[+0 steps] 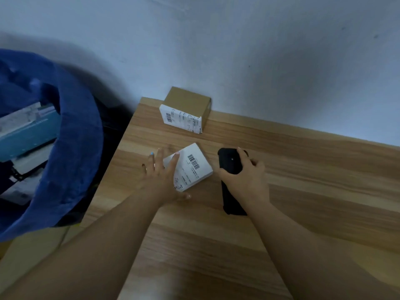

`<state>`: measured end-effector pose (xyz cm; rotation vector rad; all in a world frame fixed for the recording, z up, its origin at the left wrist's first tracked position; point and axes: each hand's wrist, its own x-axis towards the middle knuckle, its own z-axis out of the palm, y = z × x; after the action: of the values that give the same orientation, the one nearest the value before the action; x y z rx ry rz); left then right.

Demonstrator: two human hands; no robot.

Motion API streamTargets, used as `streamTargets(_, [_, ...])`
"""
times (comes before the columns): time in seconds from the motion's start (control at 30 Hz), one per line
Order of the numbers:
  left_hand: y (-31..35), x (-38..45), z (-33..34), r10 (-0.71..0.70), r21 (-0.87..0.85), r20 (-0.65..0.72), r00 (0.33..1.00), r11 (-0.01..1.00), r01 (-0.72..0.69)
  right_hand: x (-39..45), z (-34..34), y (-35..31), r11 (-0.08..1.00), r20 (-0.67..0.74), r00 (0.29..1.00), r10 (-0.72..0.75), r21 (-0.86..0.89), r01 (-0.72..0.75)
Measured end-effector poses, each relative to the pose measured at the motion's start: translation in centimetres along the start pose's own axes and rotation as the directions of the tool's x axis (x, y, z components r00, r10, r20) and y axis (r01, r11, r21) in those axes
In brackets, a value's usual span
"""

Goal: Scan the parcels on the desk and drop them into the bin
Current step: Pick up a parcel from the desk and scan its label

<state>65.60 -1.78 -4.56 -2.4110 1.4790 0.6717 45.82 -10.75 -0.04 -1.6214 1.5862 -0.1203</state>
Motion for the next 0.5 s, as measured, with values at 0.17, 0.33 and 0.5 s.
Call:
streamTargets(0.17, [-0.4, 1.4, 1.1, 0.051, 0.039, -0.022, 0.998, 0.998, -0.050, 0.1, 0.5, 1.5, 0.999, 0.005, 0.999, 0.043, 0.001, -0.043])
streamTargets(0.33, [-0.2, 0.0, 0.0, 0.017, 0.008, -0.046, 0.999, 1.000, -0.016, -0.5, -0.2, 0.9, 0.999, 0.019, 0.999, 0.034, -0.027, -0.033])
streamTargets(0.5, [-0.5, -2.2, -5.9, -0.001, 0.164, -0.210, 0.978, 0.986, 0.036, -2.6, -3.0, -2.6, 0.997, 0.114, 0.992, -0.053, -0.058, 0.060])
